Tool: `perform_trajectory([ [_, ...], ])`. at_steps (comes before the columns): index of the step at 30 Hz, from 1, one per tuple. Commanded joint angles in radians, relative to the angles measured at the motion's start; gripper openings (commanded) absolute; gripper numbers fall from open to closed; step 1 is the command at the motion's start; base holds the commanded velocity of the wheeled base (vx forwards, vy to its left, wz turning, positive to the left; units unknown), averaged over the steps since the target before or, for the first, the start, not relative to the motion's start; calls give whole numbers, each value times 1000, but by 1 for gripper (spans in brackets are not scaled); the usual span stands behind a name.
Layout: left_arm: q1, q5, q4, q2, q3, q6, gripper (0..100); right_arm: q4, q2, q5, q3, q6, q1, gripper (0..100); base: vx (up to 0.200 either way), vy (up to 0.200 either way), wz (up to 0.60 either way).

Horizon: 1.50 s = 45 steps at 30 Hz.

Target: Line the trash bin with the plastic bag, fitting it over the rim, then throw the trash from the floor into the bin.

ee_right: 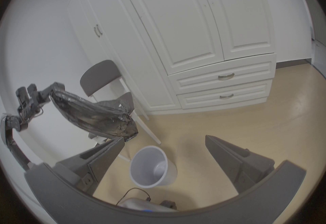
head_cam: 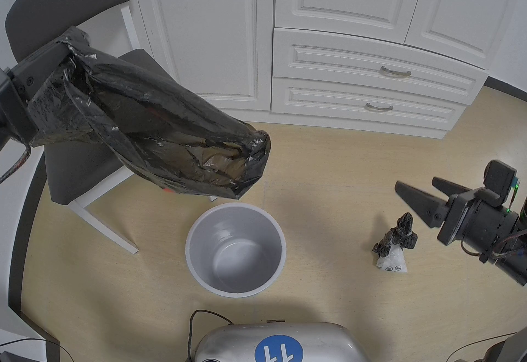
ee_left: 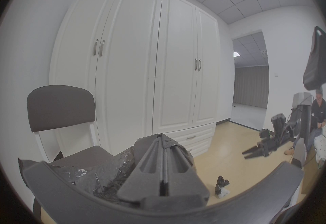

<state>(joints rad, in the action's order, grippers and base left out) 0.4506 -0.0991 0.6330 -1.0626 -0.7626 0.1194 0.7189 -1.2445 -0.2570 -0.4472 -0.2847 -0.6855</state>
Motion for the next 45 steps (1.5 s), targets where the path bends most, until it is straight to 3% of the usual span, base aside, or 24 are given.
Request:
perform_trajectory([
  [1, 46, 29, 5, -20, -32, -1, 0, -9, -18, 1, 30, 12, -42, 100, 0, 0, 0],
  [13, 172, 104, 7, -30, -110, 0, 0, 7, -89, -2, 47, 12, -111, 100, 0, 0, 0],
  [20, 187, 104, 7, -25, -116, -1, 0, 36, -162, -10, 45, -39, -150, 100, 0, 0, 0],
  [30, 221, 104, 10, -19, -112, -7, 0, 226, -297, -11, 78, -51, -204, 100, 0, 0, 0],
  [45, 243, 101, 28, -45, -126, -7, 0, 295, -529, -53, -24, -60, -378, 100, 0, 0, 0],
])
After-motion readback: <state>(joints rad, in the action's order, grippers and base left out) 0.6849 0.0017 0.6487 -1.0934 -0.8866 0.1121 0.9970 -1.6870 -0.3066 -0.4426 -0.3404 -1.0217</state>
